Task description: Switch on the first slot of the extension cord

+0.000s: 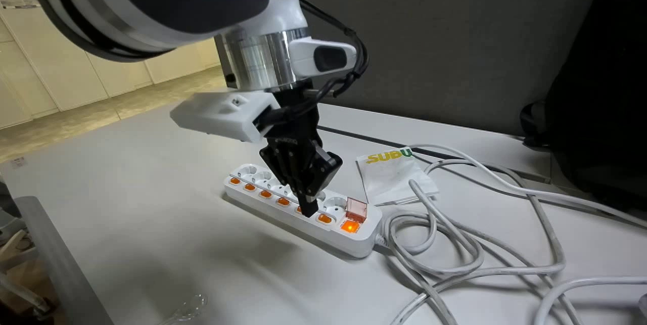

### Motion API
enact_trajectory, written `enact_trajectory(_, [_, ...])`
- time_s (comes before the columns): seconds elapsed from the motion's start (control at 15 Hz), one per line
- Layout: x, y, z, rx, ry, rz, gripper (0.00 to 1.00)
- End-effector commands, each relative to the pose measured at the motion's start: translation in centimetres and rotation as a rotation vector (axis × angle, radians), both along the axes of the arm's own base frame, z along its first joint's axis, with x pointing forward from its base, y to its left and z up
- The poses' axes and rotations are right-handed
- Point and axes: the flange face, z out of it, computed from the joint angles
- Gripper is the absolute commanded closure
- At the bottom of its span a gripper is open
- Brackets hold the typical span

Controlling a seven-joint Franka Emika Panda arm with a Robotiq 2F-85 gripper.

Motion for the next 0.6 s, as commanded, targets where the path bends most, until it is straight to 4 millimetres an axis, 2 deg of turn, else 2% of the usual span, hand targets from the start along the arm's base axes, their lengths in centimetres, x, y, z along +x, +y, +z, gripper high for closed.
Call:
enact_trajectory(0.0, [1.2,-0.4,-0.8,0.002,-0.020,0.008,1.00])
enact_trajectory(0.53, [2.6,-0.1,-1.9,0.007,-0.047,0.043,1.00])
